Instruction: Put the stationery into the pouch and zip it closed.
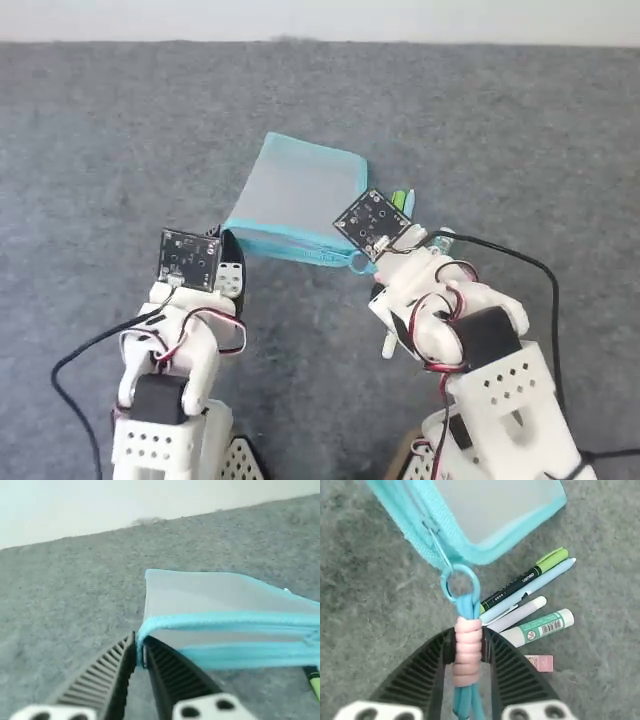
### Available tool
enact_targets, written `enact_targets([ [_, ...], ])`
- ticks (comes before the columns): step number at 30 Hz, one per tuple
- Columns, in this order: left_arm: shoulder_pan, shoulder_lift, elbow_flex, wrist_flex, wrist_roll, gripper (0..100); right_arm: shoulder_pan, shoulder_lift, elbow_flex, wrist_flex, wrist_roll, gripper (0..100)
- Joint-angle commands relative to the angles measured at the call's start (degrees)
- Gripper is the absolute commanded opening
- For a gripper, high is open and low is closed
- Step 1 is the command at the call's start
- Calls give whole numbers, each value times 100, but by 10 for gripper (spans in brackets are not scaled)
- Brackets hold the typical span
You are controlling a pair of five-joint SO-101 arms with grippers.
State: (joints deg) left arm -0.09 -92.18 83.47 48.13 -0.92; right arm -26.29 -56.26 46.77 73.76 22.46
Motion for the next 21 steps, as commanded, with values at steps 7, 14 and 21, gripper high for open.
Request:
enact_targets([
  [7,-114,-53,-75,-176,132,11,-1587,-171,-404,637,18,106],
  [14,-149,-53,-84,-176,132,11,-2747,-312,-589,488,53,305],
  [21,-132,-53,-84,-176,132,11,-1710,-1007,-114,-330,53,351],
])
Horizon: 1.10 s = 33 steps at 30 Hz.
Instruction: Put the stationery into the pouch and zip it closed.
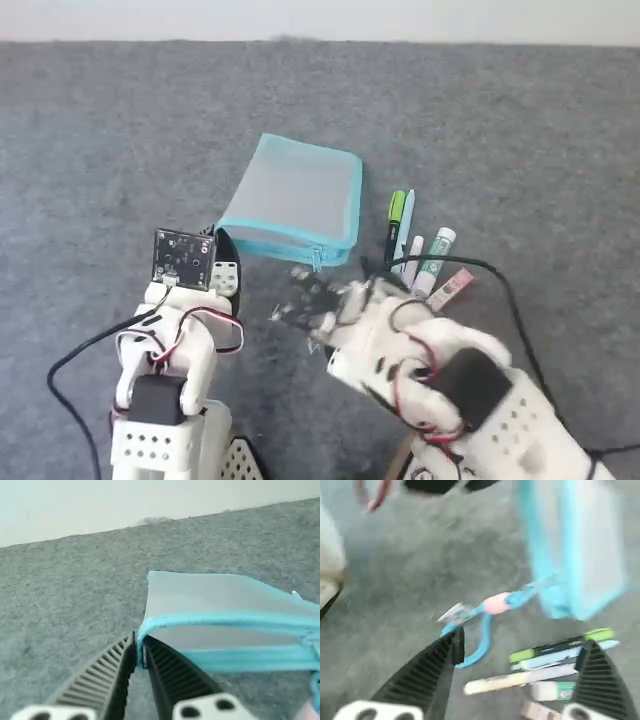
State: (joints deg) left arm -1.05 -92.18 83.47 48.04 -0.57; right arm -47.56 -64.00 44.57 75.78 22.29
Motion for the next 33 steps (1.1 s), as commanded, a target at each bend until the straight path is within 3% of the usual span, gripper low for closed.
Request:
enact_targets([
  [1,-44,-53,-84,-167,97,11,488,-233,255,-752,79,351],
  [5,-44,-53,-75,-167,97,11,523,-233,747,-1534,88,352],
  [12,-18,-53,-48,-167,97,12,1138,-224,914,-1648,396,352],
  [33,-9,-62,13,-158,97,12,1147,1798,967,-3301,826,353],
])
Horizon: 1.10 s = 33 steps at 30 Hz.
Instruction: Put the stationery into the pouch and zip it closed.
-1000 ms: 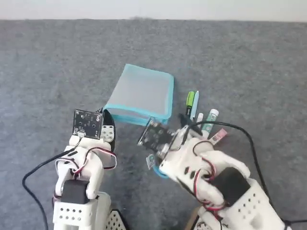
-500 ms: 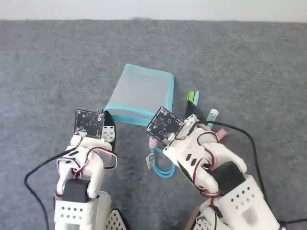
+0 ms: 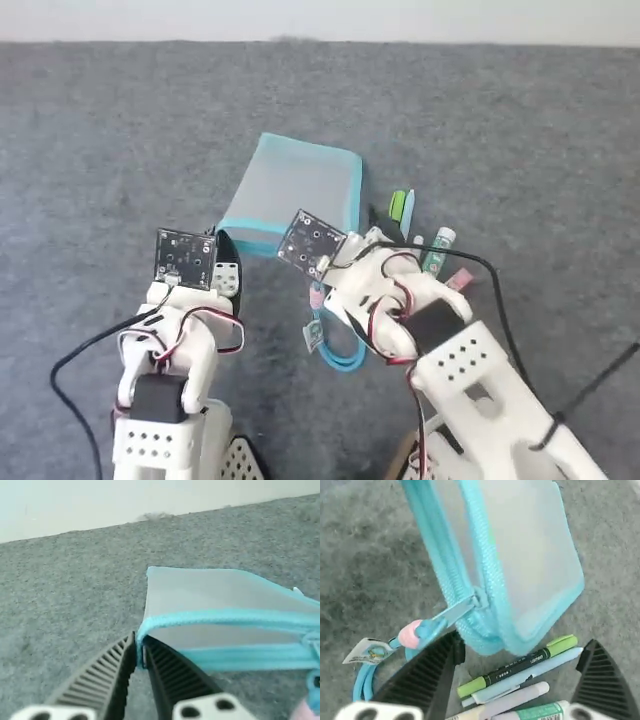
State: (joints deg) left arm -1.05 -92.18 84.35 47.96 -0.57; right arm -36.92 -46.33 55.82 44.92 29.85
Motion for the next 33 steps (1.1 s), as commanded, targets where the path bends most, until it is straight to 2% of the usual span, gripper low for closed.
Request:
enact_targets([
  [1,-9,-62,-75,-149,97,12,92,84,-211,-215,70,352],
  [8,-9,-79,-57,-149,97,12,66,593,-387,-620,70,347],
  [10,-9,-79,-57,-149,97,12,66,760,-387,-752,70,300],
  [15,0,-79,-57,-149,97,12,66,1015,-387,-1165,26,106],
  [22,0,-62,-57,-149,97,12,84,1024,-387,-1332,-44,6],
  [28,0,-70,-48,-149,97,12,101,1015,-387,-1305,-185,6],
  [33,-9,-79,-48,-149,114,31,101,760,-448,-866,-176,6],
])
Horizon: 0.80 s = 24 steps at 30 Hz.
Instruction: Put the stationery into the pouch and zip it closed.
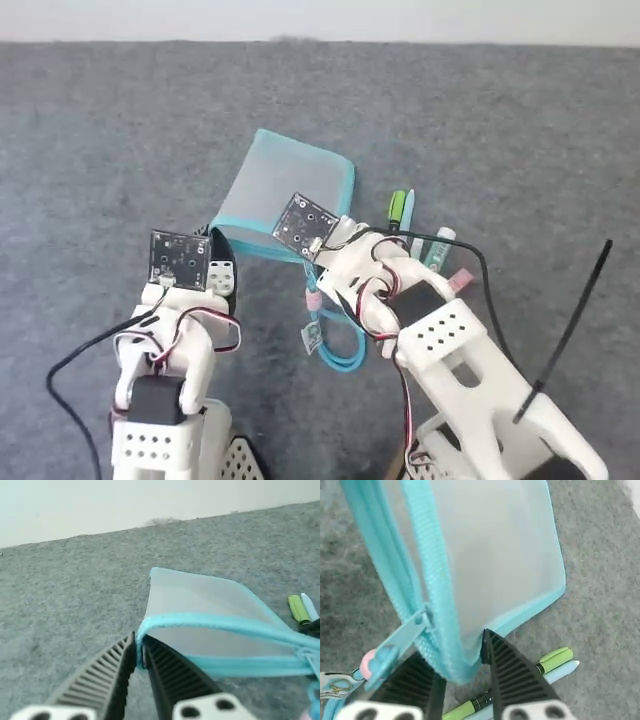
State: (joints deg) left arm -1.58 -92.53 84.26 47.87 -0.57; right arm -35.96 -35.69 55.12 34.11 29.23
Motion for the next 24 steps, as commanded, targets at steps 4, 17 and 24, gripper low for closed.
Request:
enact_targets([
  [4,53,-44,-40,-141,132,134,-31,-989,-360,743,-114,6],
  [17,53,-44,-40,-176,132,163,-31,-2431,316,1332,26,6],
  [24,53,-9,119,-237,132,161,-435,-2914,325,1736,0,6],
])
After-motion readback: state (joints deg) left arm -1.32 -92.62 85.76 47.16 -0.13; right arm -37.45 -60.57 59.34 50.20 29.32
